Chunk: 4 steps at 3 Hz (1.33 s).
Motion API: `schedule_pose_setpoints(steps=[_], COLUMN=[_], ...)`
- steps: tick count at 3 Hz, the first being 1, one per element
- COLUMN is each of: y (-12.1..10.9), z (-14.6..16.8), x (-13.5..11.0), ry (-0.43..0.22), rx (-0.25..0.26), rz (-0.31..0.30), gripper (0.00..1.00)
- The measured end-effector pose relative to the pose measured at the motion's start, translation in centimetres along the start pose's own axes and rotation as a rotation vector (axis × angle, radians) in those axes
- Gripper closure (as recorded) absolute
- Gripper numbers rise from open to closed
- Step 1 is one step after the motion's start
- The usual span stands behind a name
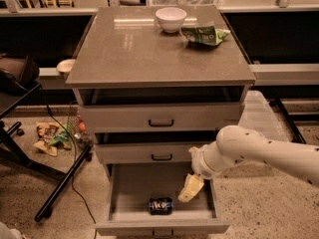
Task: Pick pepsi can from bottom drawer and place on counter
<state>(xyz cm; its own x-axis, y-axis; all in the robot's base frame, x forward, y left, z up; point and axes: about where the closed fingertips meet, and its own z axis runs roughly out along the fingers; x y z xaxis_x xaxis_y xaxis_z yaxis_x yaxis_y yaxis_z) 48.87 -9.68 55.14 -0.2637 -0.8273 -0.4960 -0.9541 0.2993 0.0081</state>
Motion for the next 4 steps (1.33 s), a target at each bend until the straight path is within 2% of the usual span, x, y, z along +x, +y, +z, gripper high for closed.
schedule_pose_setpoints(steps=[1,2,3,4], y=[-0.1,0.3,-0.7,-1.6], z=[1.6,7.3,13.5,19.2], x=[0.4,2.4,4.3,6.3], ry=[0.003,0.033,0.001,-0.044], rx=[-0.005,-0.015,-0.001,-0.014], rz=[0.003,-0.002,-0.001,0.016], gripper=[0.00,0.00,0.00,0.00])
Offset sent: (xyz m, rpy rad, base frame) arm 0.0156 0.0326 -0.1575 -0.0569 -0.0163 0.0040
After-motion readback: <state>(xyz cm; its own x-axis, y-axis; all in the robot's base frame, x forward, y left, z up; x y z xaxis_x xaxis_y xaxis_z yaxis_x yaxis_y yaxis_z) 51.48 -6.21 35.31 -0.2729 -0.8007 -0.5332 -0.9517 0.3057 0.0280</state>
